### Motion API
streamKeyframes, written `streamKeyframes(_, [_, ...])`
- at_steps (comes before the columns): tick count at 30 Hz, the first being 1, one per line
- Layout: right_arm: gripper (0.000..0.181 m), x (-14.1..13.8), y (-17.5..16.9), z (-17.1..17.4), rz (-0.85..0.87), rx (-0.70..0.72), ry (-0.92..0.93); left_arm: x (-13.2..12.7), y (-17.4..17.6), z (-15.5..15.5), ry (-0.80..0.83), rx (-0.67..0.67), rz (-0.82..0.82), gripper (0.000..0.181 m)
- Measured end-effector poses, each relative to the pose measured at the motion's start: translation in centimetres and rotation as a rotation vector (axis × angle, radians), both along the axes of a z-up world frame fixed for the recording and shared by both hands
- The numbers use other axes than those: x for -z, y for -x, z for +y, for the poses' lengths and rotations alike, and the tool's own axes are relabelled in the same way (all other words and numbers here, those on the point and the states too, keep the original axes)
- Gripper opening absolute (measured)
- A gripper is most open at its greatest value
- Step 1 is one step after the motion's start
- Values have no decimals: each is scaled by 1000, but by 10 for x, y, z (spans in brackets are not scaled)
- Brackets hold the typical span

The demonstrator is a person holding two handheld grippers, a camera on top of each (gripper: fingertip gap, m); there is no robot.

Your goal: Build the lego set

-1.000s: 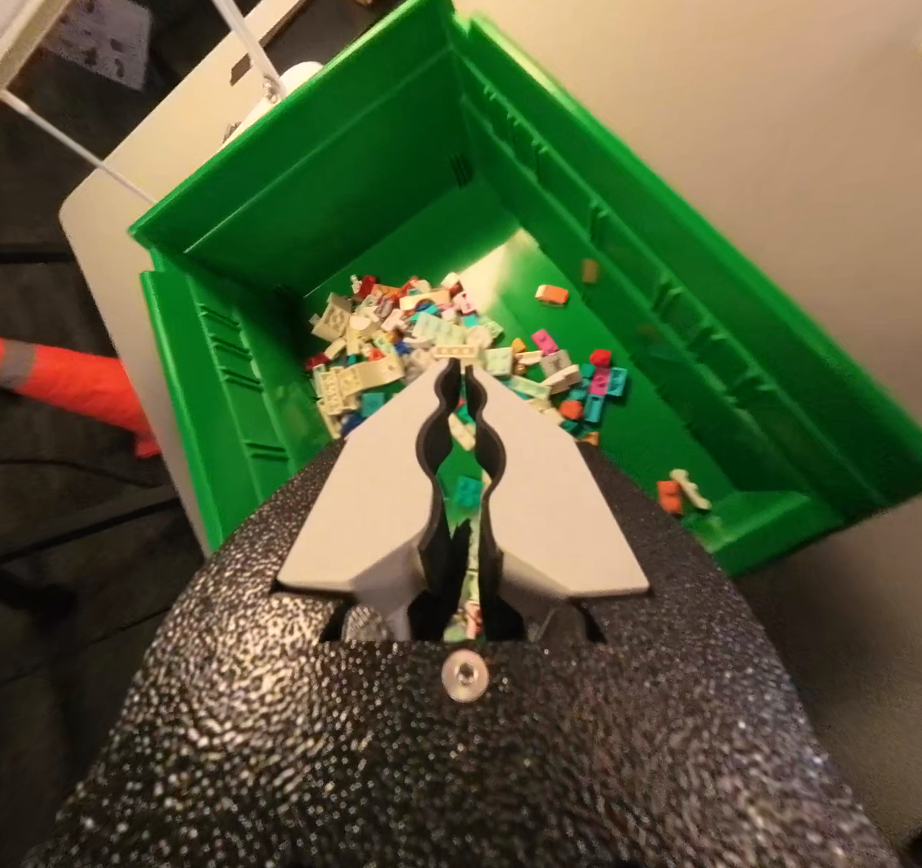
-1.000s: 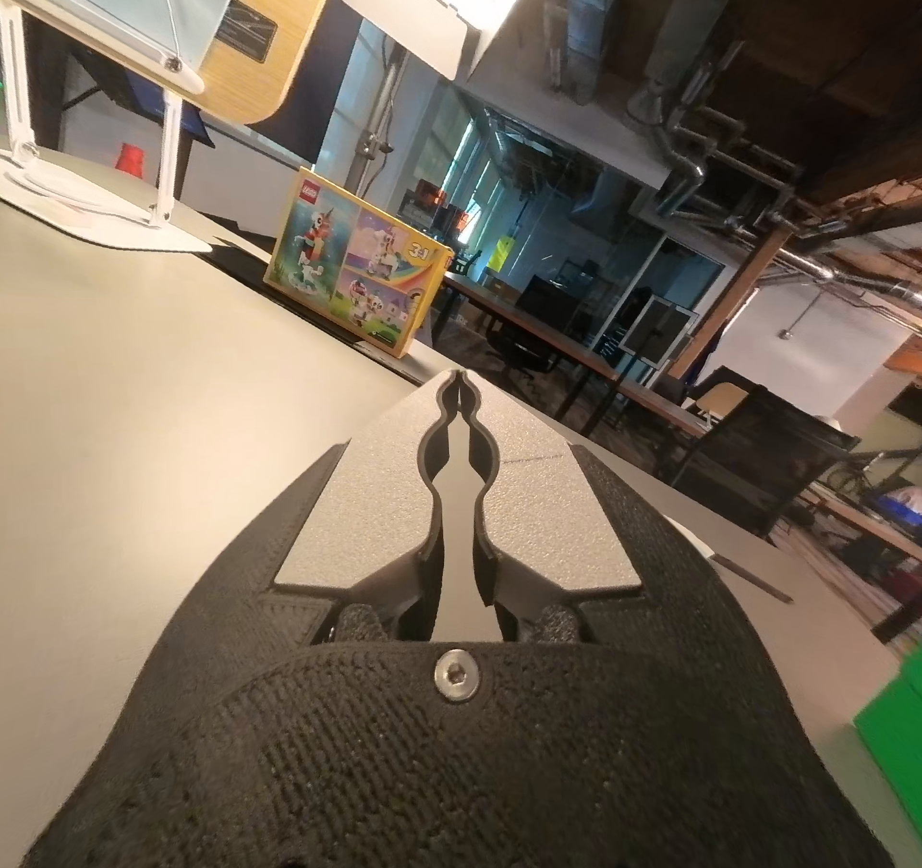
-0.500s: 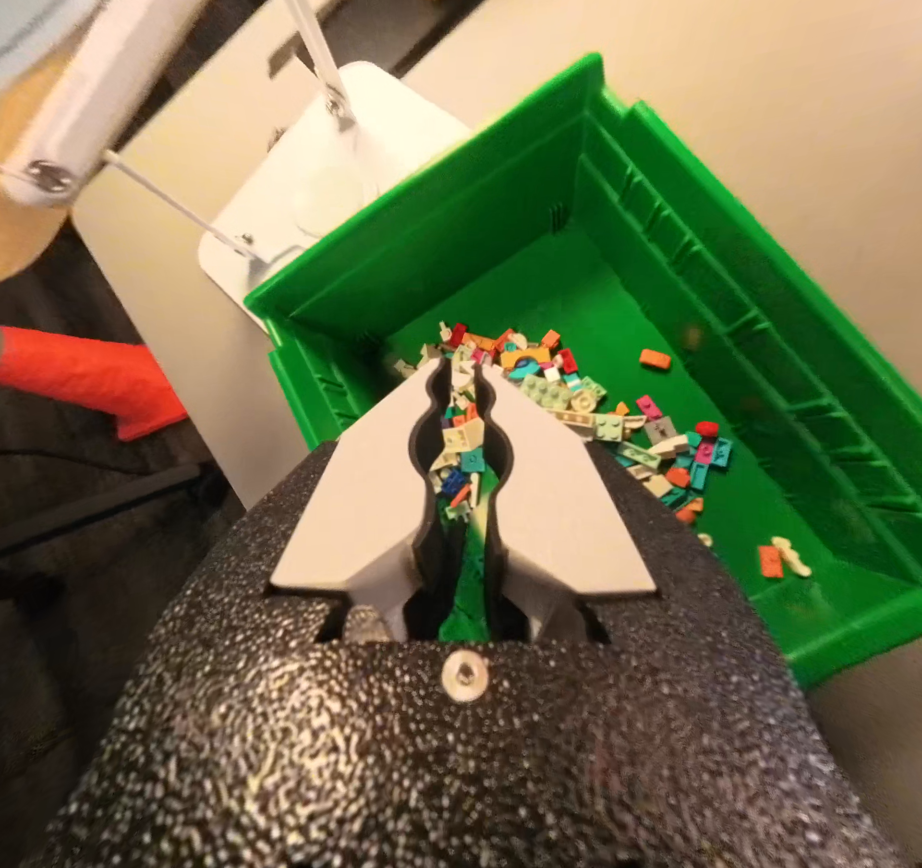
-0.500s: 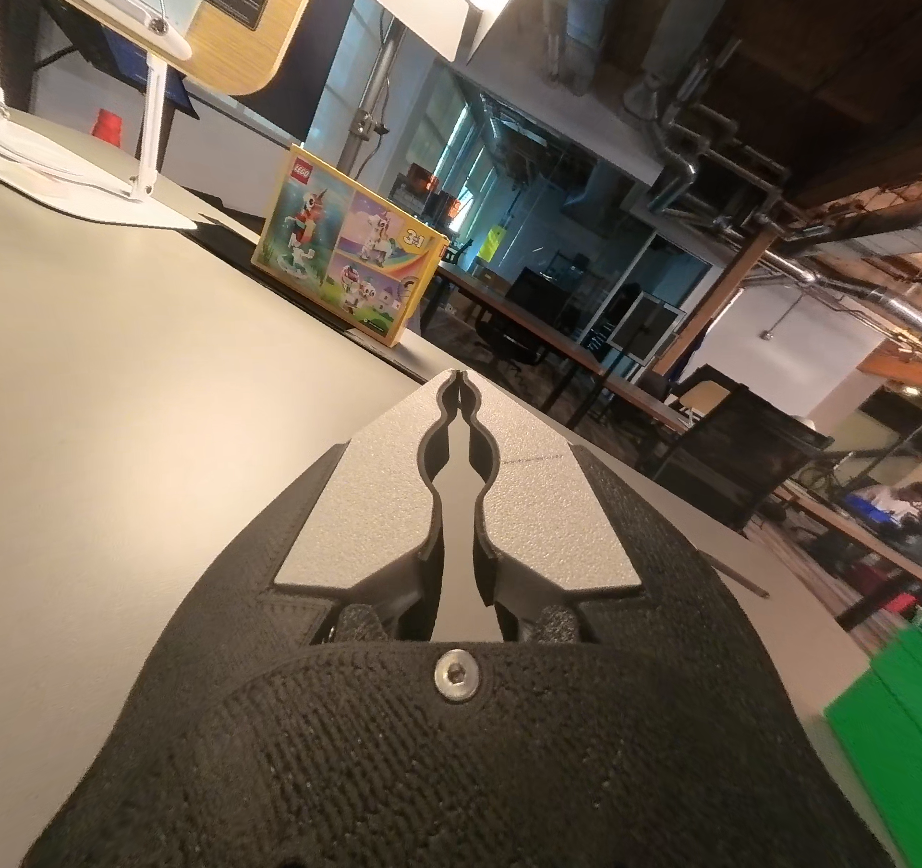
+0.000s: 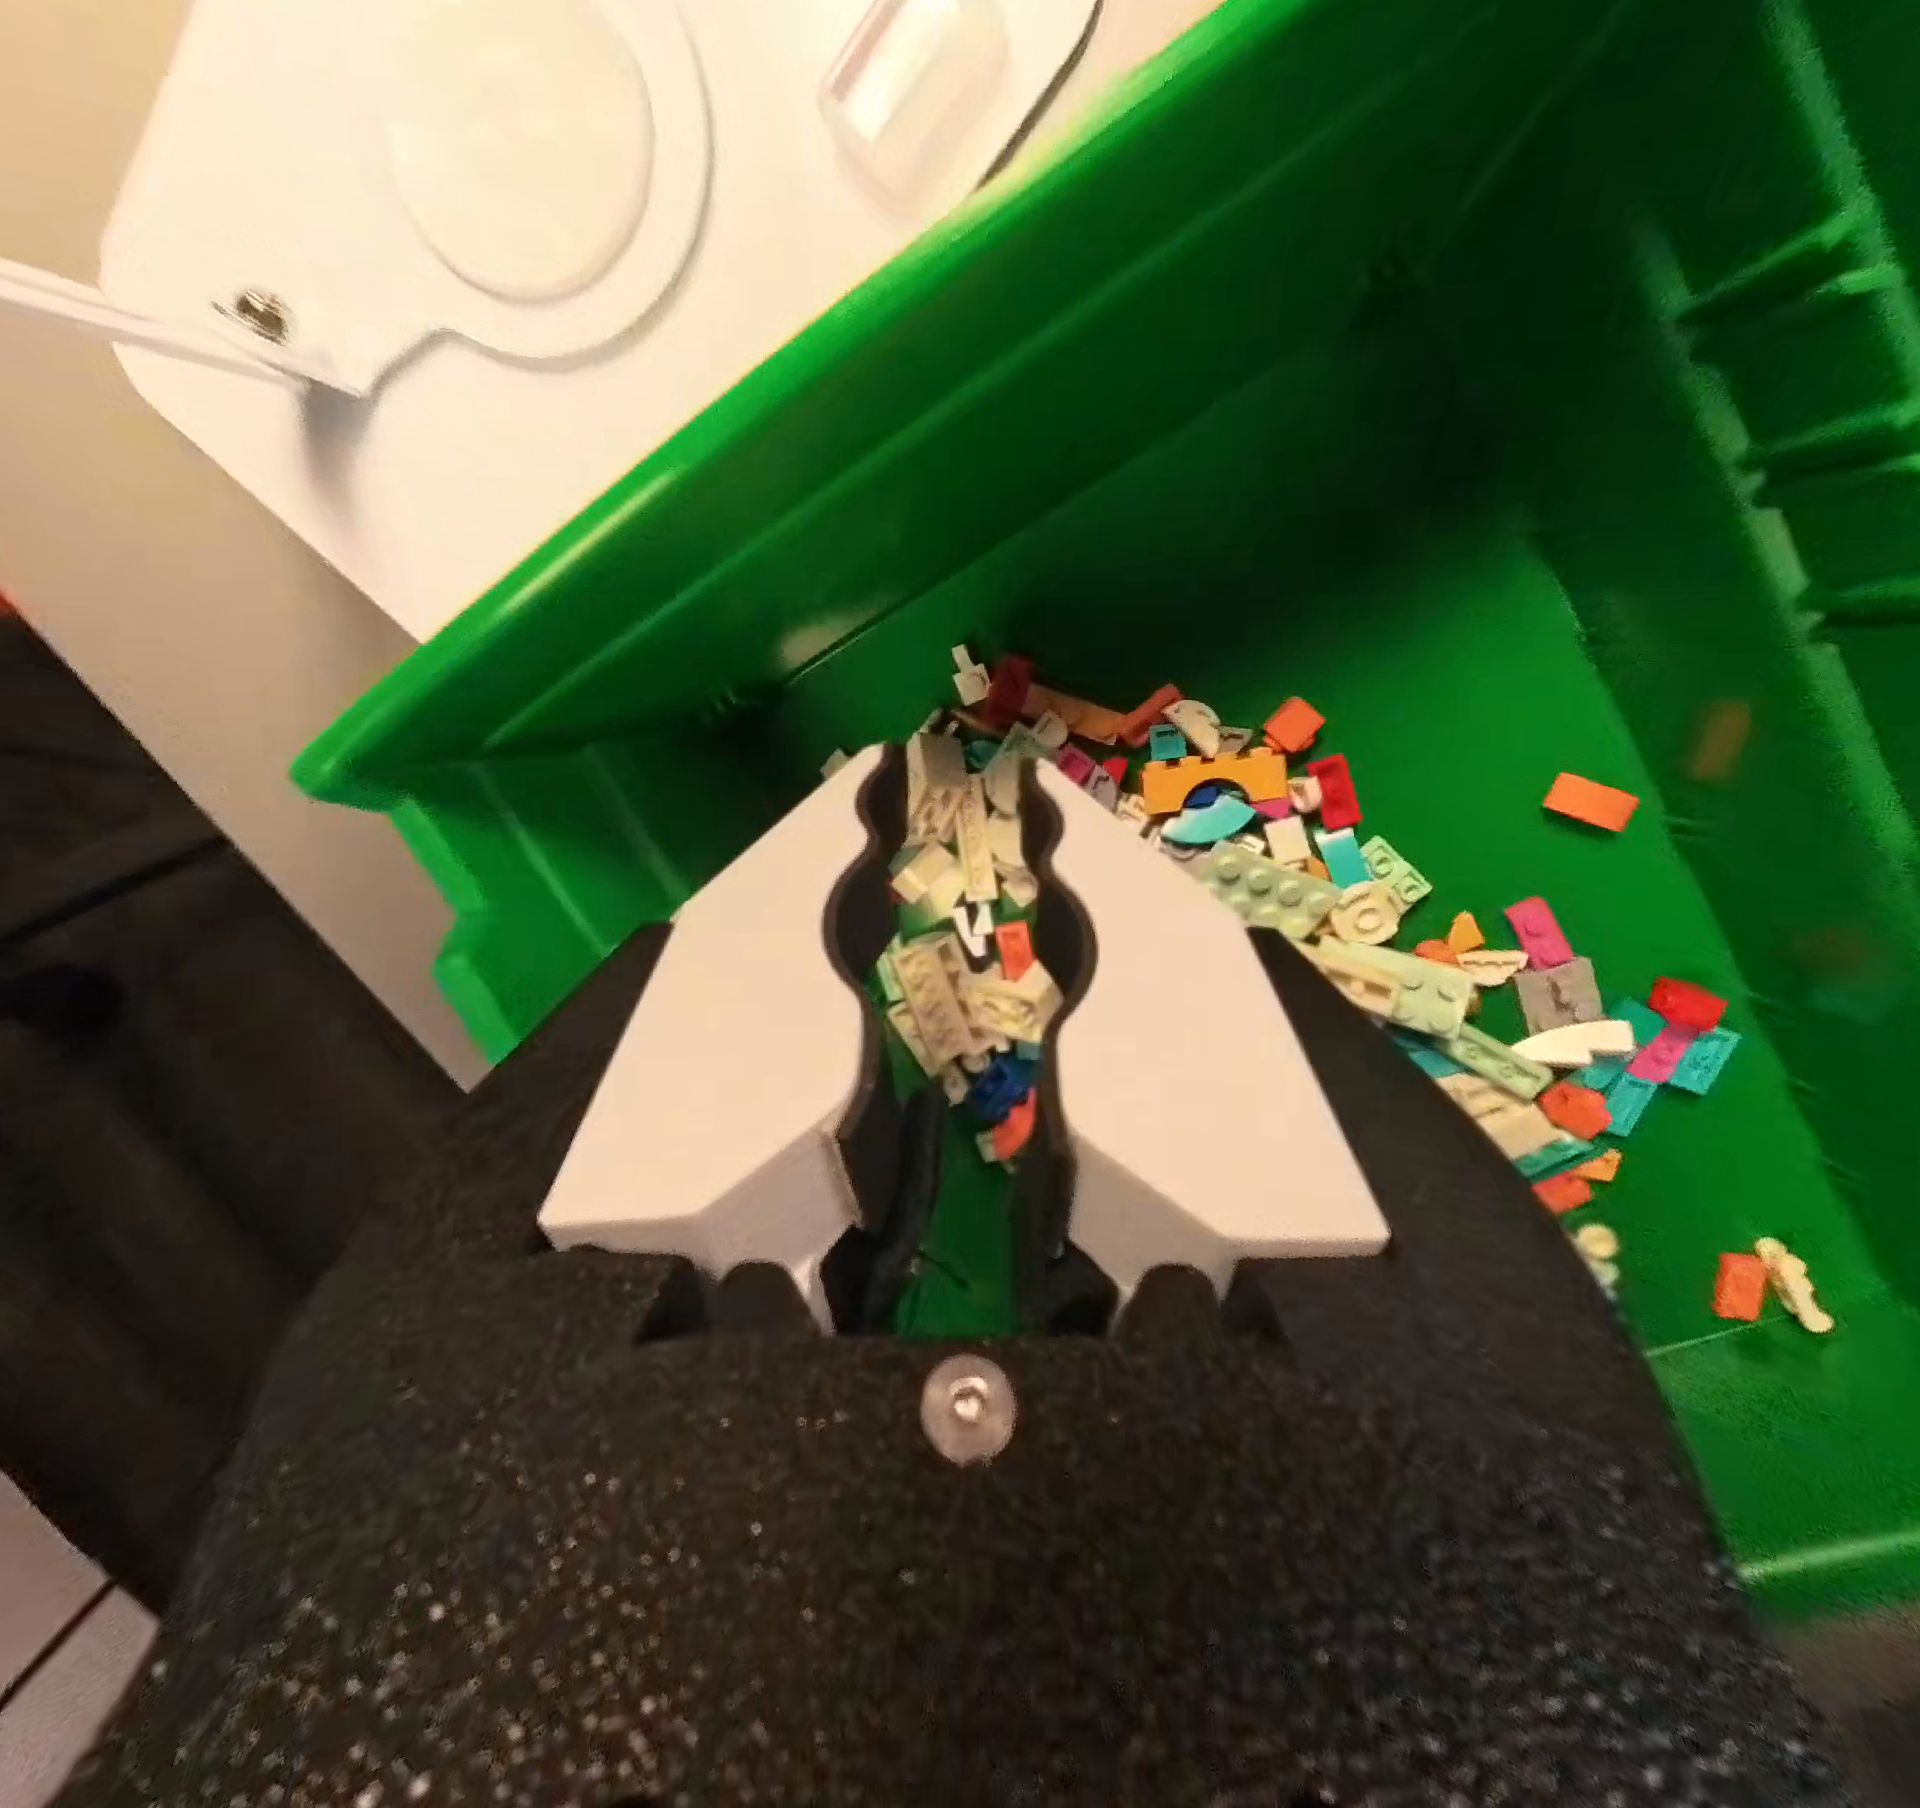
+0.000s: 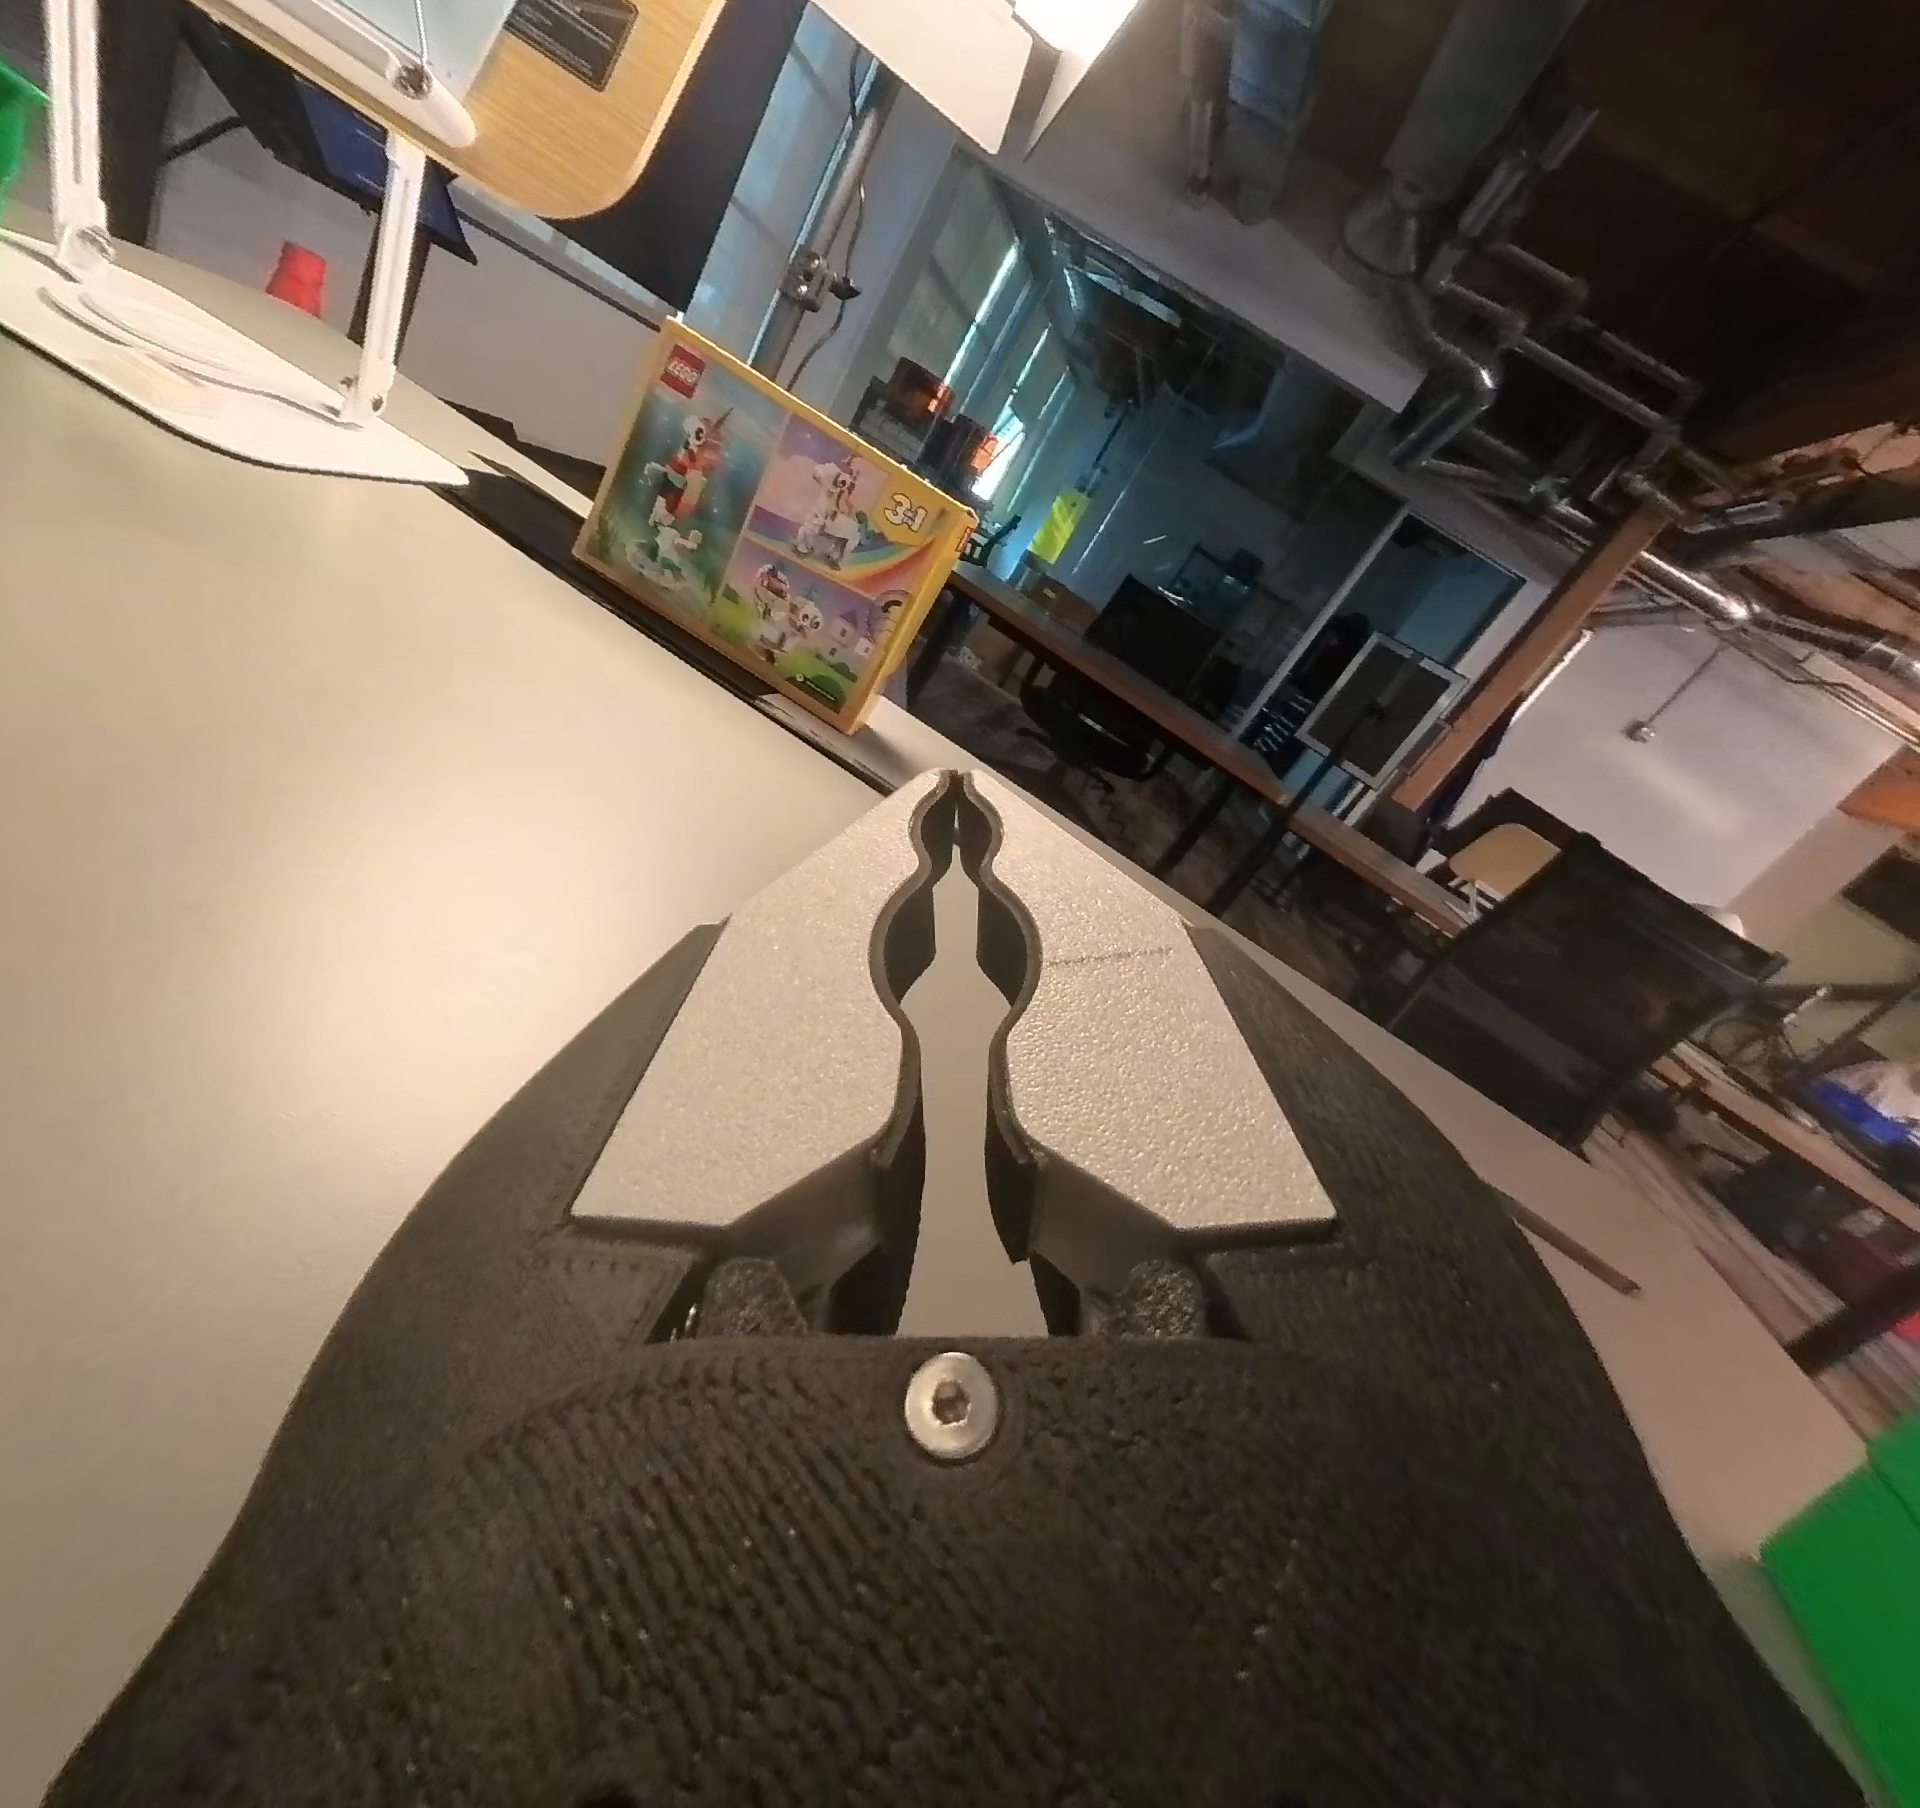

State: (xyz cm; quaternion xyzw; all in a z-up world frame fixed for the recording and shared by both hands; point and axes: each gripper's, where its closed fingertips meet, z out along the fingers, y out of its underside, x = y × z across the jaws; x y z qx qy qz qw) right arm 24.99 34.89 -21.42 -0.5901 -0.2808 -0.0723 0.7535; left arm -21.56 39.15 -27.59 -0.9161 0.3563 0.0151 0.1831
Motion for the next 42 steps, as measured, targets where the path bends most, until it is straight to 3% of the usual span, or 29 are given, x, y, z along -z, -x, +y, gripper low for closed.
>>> streamKeyframes(8, [0,-1,7,-3,7,-49,-1,22,11,3,80,-74,36,30])
streamKeyframes(17, [0,1,9,-3,-8,-53,2,34,12,-1,111,-23,119,24])
streamKeyframes(19, [0,2,9,-3,-12,-53,3,34,10,0,68,8,123,15])
streamKeyframes(22, [0,2,9,-3,-19,-50,3,28,10,-15,64,43,121,4])
streamKeyframes(37, [0,6,11,-1,-63,-33,12,29,2,-156,321,-8,-118,0])
streamKeyframes(40, [0,7,12,-1,-71,-29,12,20,1,-163,312,-19,-164,0])
streamKeyframes(42, [0,7,12,-1,-76,-27,12,10,6,-151,217,-40,-169,2])
